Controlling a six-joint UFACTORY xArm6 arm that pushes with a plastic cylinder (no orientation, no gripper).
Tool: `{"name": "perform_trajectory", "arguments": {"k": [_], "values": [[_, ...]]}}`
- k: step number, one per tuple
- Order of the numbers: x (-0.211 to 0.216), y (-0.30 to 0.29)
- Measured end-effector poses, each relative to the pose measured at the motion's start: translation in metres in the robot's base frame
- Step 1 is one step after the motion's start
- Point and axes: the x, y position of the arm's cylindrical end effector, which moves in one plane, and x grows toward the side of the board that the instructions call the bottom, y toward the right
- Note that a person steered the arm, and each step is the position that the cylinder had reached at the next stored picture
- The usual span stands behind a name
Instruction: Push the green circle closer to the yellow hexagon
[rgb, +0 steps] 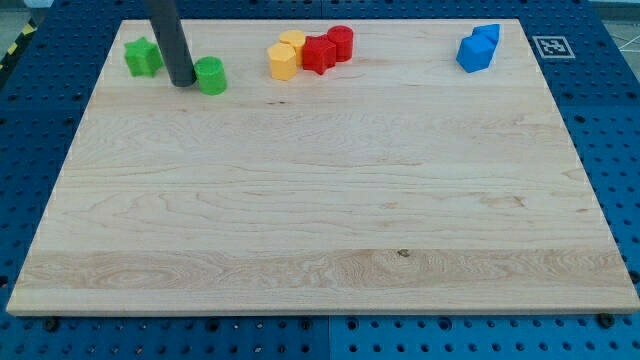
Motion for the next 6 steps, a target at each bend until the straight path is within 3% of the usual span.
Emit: {"name": "perform_trajectory", "arguments": {"k": [4, 6], "values": [[0.040, 0.047], [0.026, 0.024]]}}
